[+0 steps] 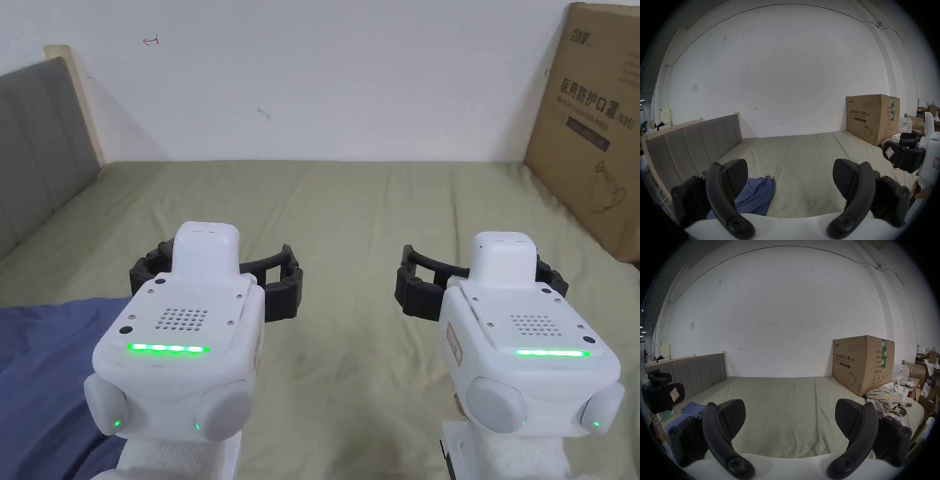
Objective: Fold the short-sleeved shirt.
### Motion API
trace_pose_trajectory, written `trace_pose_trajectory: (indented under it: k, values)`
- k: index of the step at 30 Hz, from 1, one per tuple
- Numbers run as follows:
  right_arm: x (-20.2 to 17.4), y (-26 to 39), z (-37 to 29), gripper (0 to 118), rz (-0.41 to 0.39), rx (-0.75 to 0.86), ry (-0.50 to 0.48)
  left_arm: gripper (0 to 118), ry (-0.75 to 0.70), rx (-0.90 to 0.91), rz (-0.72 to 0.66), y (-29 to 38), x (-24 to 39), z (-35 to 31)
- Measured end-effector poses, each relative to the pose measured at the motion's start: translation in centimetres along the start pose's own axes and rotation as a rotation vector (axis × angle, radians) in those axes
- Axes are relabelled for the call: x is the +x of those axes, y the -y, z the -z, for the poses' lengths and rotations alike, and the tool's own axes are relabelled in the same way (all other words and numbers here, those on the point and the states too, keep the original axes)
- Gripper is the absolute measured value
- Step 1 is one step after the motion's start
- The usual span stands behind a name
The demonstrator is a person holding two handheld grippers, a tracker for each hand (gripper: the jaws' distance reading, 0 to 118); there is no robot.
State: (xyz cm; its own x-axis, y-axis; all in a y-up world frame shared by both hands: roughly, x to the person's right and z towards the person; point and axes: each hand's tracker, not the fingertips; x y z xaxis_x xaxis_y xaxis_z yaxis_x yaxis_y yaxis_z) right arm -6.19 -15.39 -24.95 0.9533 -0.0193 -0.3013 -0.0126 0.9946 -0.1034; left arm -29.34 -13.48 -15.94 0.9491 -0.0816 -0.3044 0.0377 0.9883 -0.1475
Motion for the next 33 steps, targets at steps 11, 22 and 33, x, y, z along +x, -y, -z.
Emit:
trace_pose_trajectory:
  k: [11, 22, 33]
  values:
    - [-0.06, 0.20, -0.06, 113, -0.009, -0.002, 0.000, 109, -0.003, -0.005, -0.014, 0.16, -0.10, 0.00]
    - [-0.55, 0.15, -0.34, 113, -0.064, 0.009, 0.001, 109, -0.002, -0.011, -0.010, 0.34, 0.06, 0.00]
    - [-0.06, 0.32, -0.37, 113, -0.035, -0.004, 0.013, 109, 0.002, -0.017, 0.002, 0.38, 0.40, 0.01]
